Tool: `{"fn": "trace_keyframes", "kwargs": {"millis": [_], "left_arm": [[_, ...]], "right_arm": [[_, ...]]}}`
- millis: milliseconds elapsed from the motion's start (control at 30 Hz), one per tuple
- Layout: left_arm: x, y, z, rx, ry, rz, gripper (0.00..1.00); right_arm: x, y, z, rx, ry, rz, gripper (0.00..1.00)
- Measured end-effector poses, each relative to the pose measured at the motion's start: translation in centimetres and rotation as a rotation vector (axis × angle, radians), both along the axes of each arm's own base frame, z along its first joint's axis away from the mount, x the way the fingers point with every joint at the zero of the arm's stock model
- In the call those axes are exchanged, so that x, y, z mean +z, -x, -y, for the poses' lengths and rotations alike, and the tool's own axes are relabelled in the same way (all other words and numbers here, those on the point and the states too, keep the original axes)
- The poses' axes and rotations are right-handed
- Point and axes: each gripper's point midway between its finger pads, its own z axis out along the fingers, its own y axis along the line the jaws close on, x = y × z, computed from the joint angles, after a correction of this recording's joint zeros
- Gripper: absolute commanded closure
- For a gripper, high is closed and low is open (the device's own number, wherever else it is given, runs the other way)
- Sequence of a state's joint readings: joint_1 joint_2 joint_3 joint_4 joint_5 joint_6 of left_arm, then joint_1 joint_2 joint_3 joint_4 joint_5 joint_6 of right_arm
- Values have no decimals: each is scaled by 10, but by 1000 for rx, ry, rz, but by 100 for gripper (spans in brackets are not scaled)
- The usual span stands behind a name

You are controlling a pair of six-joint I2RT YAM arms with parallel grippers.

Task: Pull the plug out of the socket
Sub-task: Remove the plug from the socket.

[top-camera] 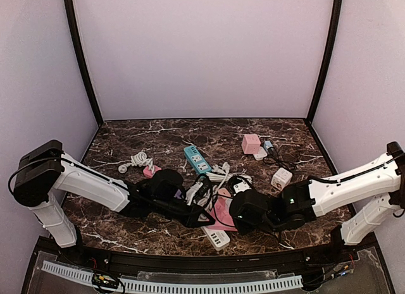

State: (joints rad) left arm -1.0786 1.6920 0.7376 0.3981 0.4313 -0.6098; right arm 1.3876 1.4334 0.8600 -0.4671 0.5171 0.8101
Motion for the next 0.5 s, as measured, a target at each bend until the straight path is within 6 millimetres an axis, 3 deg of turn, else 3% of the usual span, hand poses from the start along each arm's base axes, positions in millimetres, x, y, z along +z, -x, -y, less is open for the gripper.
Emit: {"fn": "trace_keyframes", "kwargs": {"millis": [300,500], "left_arm": [[0,0,0,-4,-4,5,98],[0,-1,1,-6,-3,12,98]], "right_arm": [[2,0,4,-21,-81,-36,100],[2,1,17,-26,-162,-78,100]]}}
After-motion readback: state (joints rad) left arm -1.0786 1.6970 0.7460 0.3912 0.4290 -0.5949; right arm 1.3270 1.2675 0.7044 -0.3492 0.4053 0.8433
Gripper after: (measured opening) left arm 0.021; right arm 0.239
